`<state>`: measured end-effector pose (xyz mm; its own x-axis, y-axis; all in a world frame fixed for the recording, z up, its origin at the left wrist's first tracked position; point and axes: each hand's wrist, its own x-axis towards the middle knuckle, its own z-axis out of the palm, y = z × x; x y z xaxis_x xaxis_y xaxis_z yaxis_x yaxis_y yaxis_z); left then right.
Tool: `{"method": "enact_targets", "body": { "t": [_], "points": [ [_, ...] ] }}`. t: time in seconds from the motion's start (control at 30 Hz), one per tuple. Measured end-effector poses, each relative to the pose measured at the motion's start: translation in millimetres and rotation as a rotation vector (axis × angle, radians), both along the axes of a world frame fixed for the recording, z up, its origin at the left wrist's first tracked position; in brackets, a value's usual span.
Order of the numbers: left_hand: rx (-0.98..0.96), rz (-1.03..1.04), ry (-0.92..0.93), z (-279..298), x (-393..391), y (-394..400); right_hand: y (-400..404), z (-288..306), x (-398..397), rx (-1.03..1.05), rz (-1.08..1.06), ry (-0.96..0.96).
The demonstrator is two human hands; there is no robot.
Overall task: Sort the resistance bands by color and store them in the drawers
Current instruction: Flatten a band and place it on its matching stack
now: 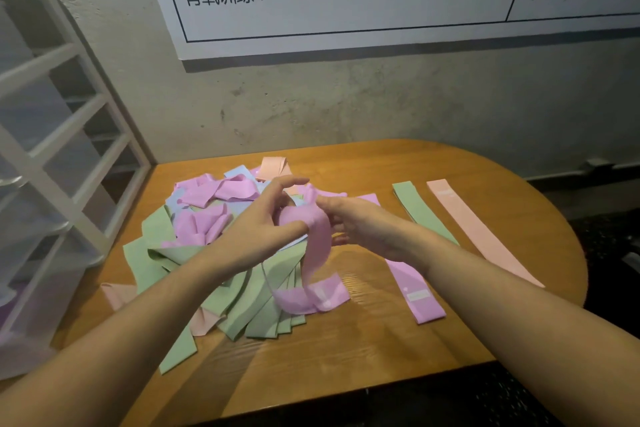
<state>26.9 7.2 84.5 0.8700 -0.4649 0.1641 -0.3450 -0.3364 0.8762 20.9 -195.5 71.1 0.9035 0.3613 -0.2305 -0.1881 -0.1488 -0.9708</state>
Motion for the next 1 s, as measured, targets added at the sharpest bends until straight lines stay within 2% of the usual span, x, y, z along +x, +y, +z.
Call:
{"method": "enact_targets", "body": {
  "t": [0.13, 0.3, 0.4, 0.67, 0.87, 1.0],
  "points": [
    [0.065, -0.080, -0.051, -5, -4, -1, 0, -2, -3, 0.007, -0.056, -0.064],
    [0.045, -0.064, -0.044, -11, -10, 0, -6, 0, -10, -0.102, -0.040, -0.026],
    [0.038, -0.051, -0.011, -13, -10, 5, -10, -3, -13, -0.098, -0.048, -0.009],
    [-0.127, 0.065, 0.021, -23, -14, 2, -11, -5, -12, 0.082, -0.109, 0.036],
    [-0.202, 0.101, 0.059, -22, -19, -11, -9, -8, -18, 0.088, -0.108, -0.015],
    [-0.283, 0.117, 0.227, -21, -23, -22, -10, -9, -18, 0.139, -0.213, -0.063]
  ]
}}
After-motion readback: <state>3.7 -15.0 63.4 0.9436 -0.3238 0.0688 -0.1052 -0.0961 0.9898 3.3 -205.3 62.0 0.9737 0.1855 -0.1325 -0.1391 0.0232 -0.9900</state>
